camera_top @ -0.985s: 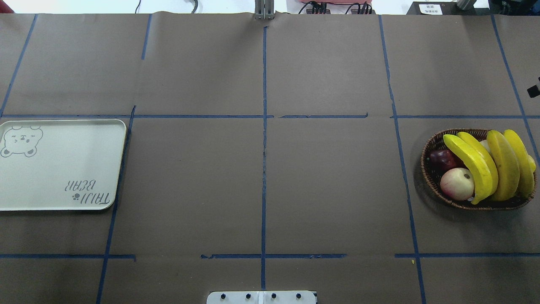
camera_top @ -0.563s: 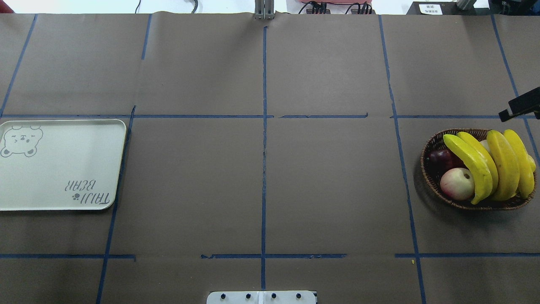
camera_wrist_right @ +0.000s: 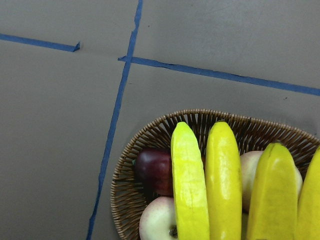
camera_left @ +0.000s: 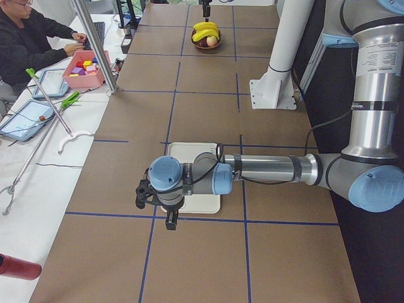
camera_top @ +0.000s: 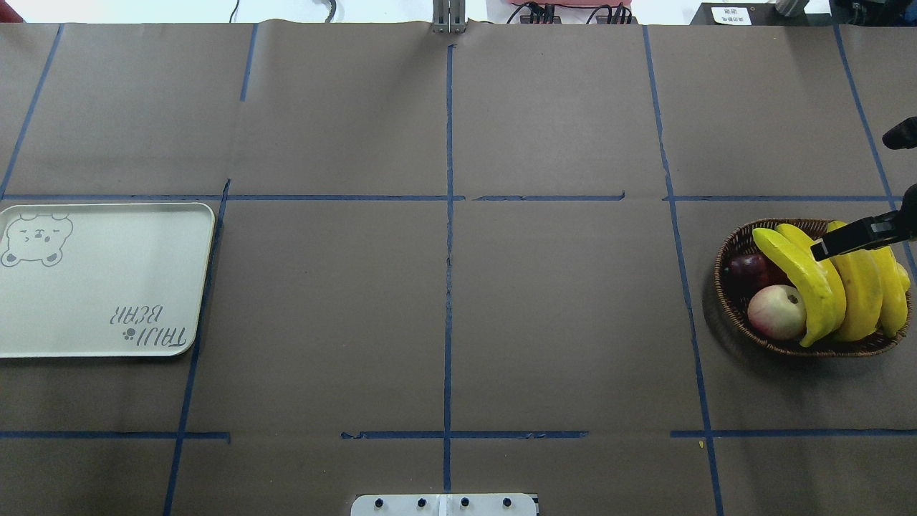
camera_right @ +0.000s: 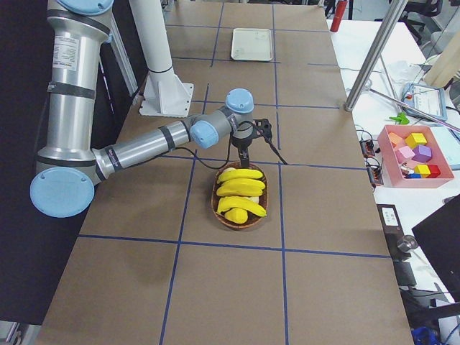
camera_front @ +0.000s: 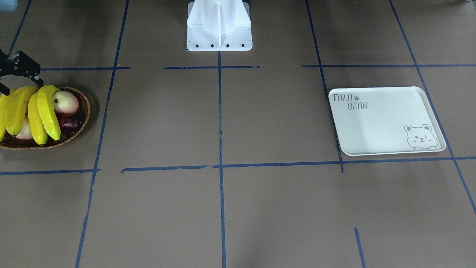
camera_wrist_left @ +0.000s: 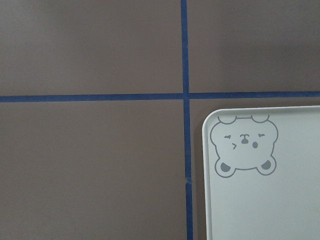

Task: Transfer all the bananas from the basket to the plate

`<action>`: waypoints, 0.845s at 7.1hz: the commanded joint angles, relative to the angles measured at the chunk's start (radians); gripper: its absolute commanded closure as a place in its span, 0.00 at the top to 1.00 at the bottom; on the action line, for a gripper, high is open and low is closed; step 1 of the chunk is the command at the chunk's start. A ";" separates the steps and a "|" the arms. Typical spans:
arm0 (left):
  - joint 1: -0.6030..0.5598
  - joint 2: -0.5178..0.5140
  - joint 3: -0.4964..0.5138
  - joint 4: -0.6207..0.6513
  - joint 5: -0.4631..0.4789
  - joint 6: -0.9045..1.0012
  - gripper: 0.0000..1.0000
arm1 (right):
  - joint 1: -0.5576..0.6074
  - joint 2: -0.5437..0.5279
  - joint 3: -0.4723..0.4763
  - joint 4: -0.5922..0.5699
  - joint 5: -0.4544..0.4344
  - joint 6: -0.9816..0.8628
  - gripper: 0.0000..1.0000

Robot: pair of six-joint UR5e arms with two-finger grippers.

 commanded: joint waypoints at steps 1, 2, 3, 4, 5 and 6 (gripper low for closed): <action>0.000 0.001 0.002 -0.002 0.002 0.000 1.00 | -0.049 -0.006 -0.017 0.018 -0.024 0.043 0.73; 0.000 0.001 0.002 -0.002 0.002 -0.002 1.00 | -0.051 -0.017 -0.028 0.018 -0.024 0.035 0.73; 0.000 0.001 0.013 -0.026 0.002 -0.005 1.00 | -0.063 -0.019 -0.042 0.017 -0.024 0.035 0.73; 0.000 0.001 0.014 -0.032 0.002 -0.005 1.00 | -0.074 -0.019 -0.052 0.015 -0.029 0.035 0.72; 0.000 -0.001 0.014 -0.032 0.002 -0.005 1.00 | -0.091 -0.019 -0.068 0.015 -0.049 0.035 0.72; 0.002 0.001 0.016 -0.032 0.002 -0.005 1.00 | -0.103 -0.017 -0.080 0.015 -0.050 0.035 0.72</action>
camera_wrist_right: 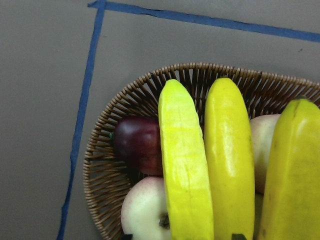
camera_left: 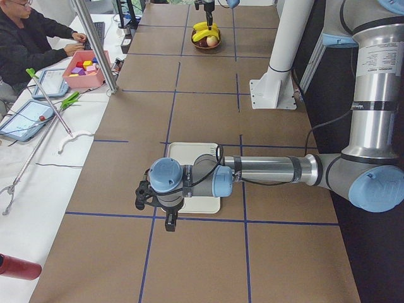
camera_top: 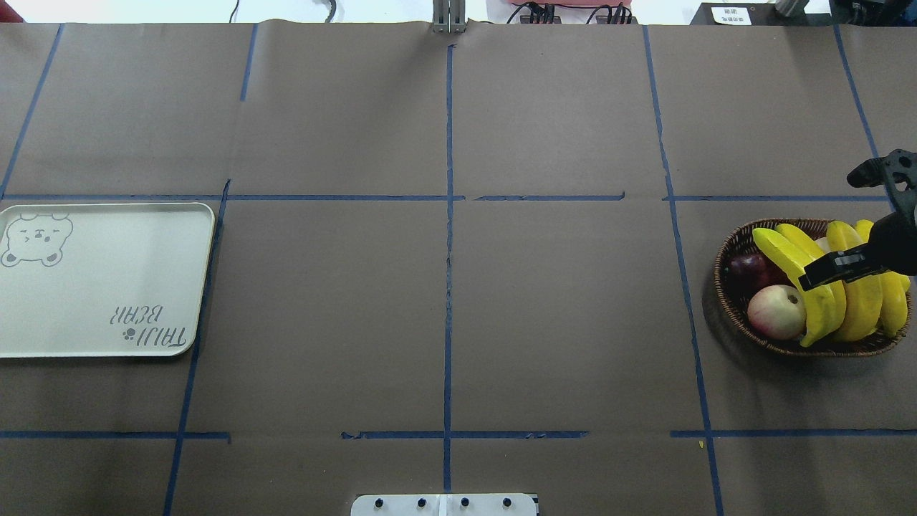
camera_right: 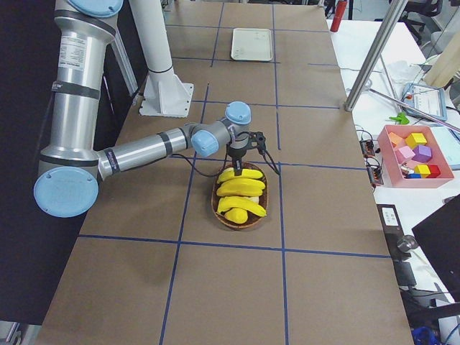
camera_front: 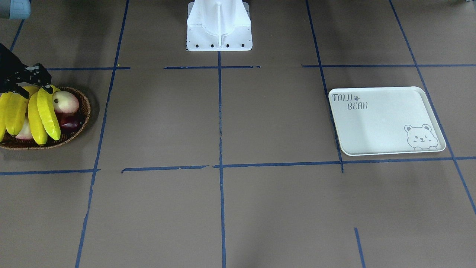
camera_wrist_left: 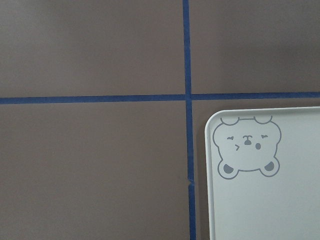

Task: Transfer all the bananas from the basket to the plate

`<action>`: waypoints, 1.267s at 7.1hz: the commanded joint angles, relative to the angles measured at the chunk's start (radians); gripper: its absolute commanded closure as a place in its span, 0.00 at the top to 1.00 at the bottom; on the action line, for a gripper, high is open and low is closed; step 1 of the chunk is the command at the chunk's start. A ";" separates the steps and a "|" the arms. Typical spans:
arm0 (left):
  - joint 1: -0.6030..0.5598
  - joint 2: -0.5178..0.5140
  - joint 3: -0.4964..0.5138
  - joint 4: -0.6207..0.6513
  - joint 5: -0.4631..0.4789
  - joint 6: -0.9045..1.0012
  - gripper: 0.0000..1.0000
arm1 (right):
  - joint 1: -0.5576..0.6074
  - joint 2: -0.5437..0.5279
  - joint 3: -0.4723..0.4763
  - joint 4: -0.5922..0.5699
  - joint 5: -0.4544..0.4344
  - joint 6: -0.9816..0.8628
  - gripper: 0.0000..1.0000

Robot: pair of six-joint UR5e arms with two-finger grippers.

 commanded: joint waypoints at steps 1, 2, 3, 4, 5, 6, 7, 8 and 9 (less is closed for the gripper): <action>0.001 -0.001 0.002 -0.002 0.000 0.000 1.00 | -0.021 -0.001 -0.017 -0.002 -0.008 0.000 0.72; 0.001 -0.001 0.002 -0.002 0.000 0.000 1.00 | -0.029 0.001 -0.024 -0.006 -0.010 0.000 0.72; 0.001 -0.001 0.002 -0.002 0.000 0.000 1.00 | -0.041 0.008 -0.035 -0.009 -0.010 0.001 0.72; 0.001 -0.001 0.002 -0.002 0.000 0.000 1.00 | -0.043 0.010 -0.038 -0.009 -0.010 0.001 0.72; 0.001 -0.001 0.002 -0.002 0.000 0.000 1.00 | -0.043 0.010 -0.040 -0.009 -0.008 0.000 0.72; 0.001 -0.001 0.002 -0.002 0.000 0.000 1.00 | -0.041 0.009 -0.040 -0.009 -0.008 0.000 0.67; 0.001 -0.001 0.002 -0.002 0.000 0.000 1.00 | -0.040 0.007 -0.038 -0.009 -0.008 0.000 0.50; 0.001 -0.003 0.002 -0.002 0.000 -0.002 1.00 | -0.037 0.005 -0.034 -0.008 -0.005 -0.002 0.20; 0.001 -0.003 0.000 -0.002 0.000 -0.008 1.00 | -0.035 -0.001 -0.029 -0.003 -0.007 -0.003 0.04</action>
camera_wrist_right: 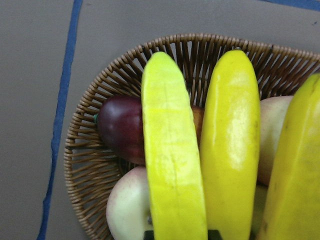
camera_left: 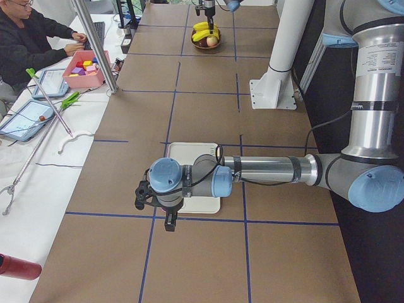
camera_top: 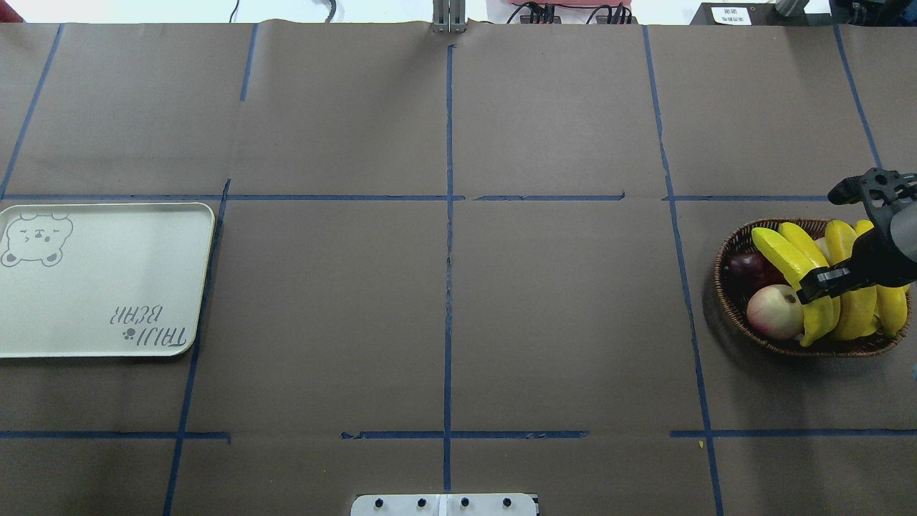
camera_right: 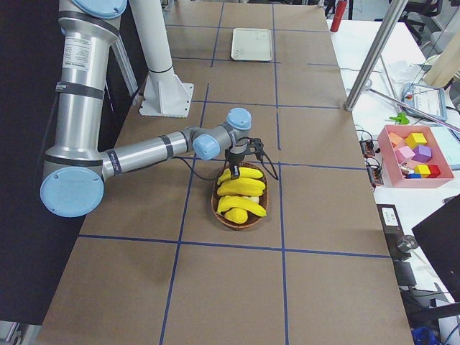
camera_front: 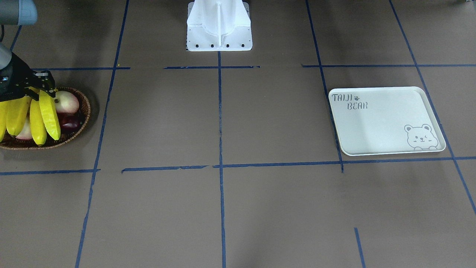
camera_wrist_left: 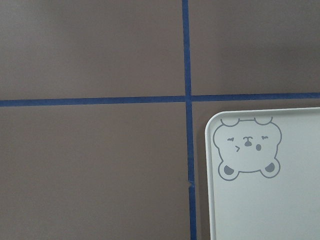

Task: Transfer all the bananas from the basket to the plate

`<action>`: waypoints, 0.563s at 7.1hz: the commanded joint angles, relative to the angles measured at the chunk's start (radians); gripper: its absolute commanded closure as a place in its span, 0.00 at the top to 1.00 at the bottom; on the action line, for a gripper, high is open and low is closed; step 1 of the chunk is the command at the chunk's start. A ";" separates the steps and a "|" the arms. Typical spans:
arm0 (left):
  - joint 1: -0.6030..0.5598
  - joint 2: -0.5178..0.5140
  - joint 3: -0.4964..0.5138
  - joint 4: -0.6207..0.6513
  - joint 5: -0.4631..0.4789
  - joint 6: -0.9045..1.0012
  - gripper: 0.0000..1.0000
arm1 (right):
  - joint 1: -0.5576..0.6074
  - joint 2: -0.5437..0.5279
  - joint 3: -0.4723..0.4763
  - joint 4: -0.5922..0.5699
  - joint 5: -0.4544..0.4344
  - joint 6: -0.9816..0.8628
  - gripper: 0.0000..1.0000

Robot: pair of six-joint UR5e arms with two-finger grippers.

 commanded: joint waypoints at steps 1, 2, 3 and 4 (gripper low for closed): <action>0.000 -0.001 -0.007 0.000 0.000 -0.026 1.00 | 0.009 -0.007 0.010 0.007 0.000 -0.002 0.02; 0.000 -0.001 -0.006 0.000 0.000 -0.027 1.00 | 0.031 -0.011 0.022 0.007 0.001 -0.005 0.00; 0.000 -0.001 -0.007 0.000 0.000 -0.027 1.00 | 0.057 -0.023 0.065 0.004 0.015 -0.006 0.00; 0.000 -0.001 -0.010 0.000 0.000 -0.027 1.00 | 0.082 -0.014 0.108 -0.002 0.061 -0.005 0.00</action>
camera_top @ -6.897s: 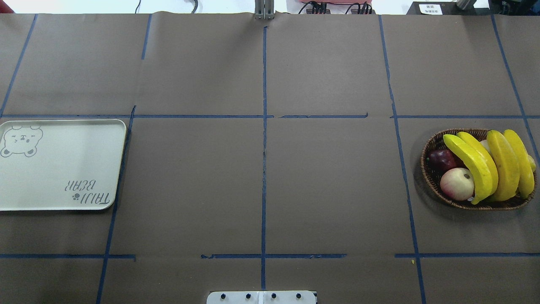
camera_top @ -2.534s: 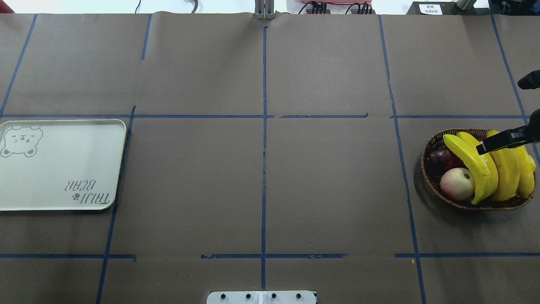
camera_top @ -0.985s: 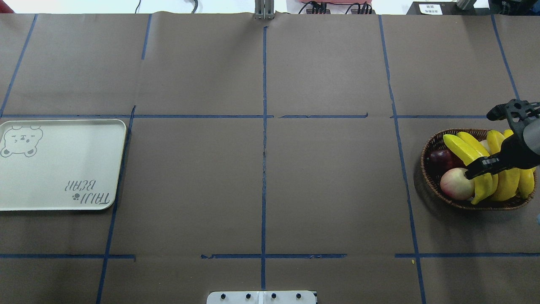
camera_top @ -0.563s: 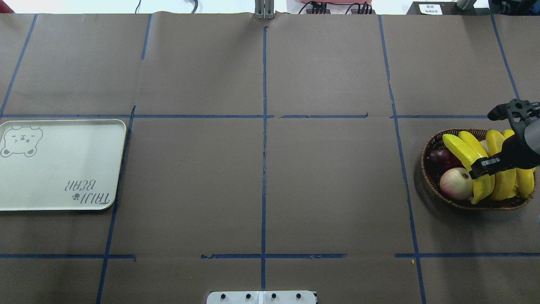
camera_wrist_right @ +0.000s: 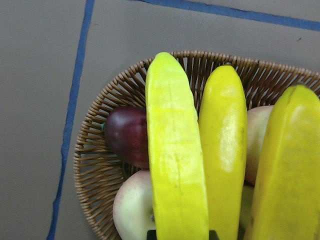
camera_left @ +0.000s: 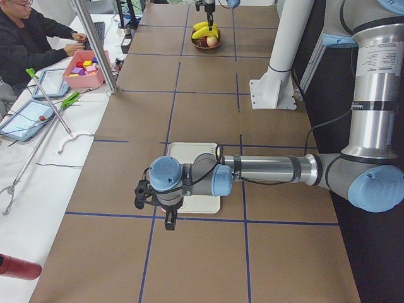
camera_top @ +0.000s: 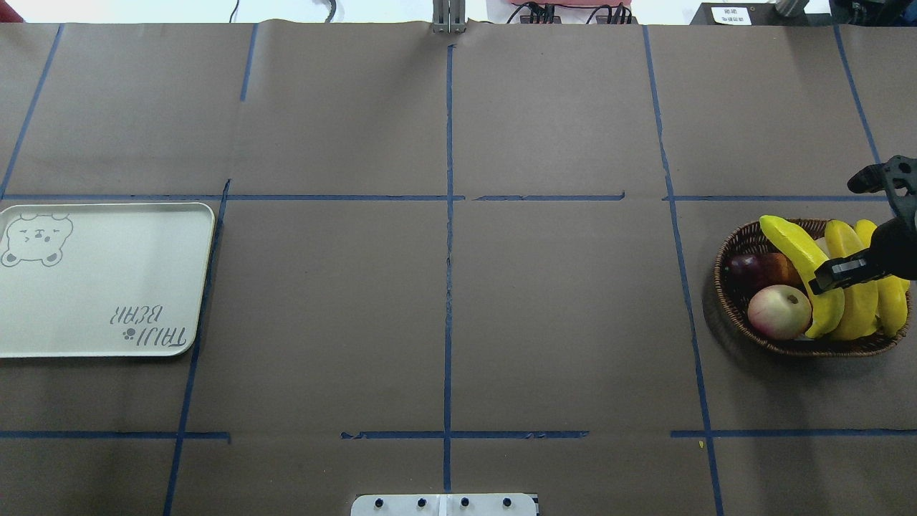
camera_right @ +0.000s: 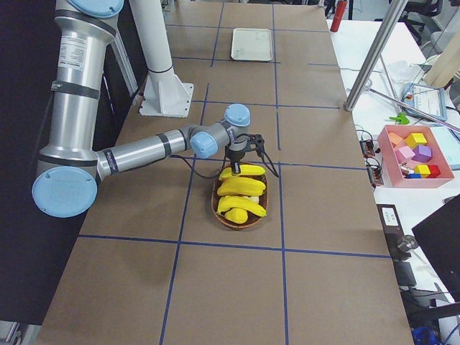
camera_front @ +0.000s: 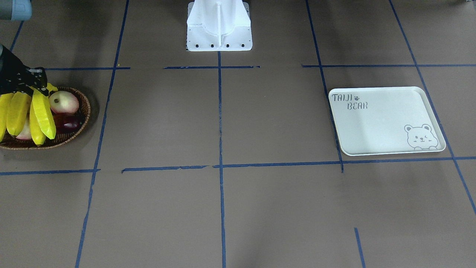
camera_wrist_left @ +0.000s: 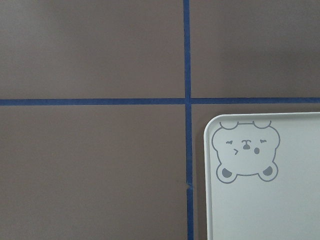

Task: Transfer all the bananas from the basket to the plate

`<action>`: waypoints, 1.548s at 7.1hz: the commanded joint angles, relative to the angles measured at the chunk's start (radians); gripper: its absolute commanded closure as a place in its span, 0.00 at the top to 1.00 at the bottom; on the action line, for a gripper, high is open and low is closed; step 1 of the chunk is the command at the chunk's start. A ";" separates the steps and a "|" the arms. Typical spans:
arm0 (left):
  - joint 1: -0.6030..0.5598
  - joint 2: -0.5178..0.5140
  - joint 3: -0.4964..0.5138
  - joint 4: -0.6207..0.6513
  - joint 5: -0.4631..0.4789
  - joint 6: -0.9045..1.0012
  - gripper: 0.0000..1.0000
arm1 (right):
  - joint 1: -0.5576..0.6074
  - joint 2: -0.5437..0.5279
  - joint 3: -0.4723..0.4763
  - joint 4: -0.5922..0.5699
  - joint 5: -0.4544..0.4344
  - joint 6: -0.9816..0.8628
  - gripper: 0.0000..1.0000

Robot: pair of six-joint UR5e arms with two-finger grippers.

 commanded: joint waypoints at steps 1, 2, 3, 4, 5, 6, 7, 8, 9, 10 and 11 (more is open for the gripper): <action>0.000 -0.002 -0.004 0.000 0.000 -0.002 1.00 | 0.045 0.046 0.052 -0.003 0.087 0.002 0.00; 0.002 -0.003 -0.012 0.000 0.000 -0.009 1.00 | 0.041 0.150 0.038 -0.041 0.107 0.020 0.00; 0.011 -0.023 -0.033 -0.026 0.000 -0.085 1.00 | 0.018 0.282 0.008 -0.088 0.132 0.110 0.00; 0.091 -0.041 -0.037 -0.102 0.005 -0.227 0.99 | -0.037 0.394 -0.025 -0.081 0.130 0.278 0.00; 0.177 -0.064 -0.026 -0.205 0.008 -0.421 0.97 | -0.087 0.485 -0.049 -0.078 0.114 0.386 0.00; 0.230 -0.077 -0.024 -0.338 0.002 -0.614 0.97 | -0.117 0.571 -0.080 -0.078 0.097 0.438 0.01; 0.311 -0.124 -0.024 -0.459 0.000 -0.824 0.97 | -0.147 0.626 -0.083 -0.078 0.066 0.483 0.01; 0.396 -0.183 -0.024 -0.570 0.000 -1.042 0.97 | -0.180 0.677 -0.089 -0.073 0.020 0.517 0.00; 0.457 -0.243 -0.026 -0.666 -0.009 -1.270 0.97 | -0.221 0.688 -0.089 0.030 -0.050 0.625 0.00; 0.480 -0.300 -0.030 -0.737 -0.023 -1.453 0.97 | -0.291 0.676 -0.095 0.172 -0.171 0.746 0.00; 0.514 -0.333 -0.040 -0.815 -0.023 -1.642 0.97 | -0.347 0.676 -0.111 0.247 -0.261 0.782 0.01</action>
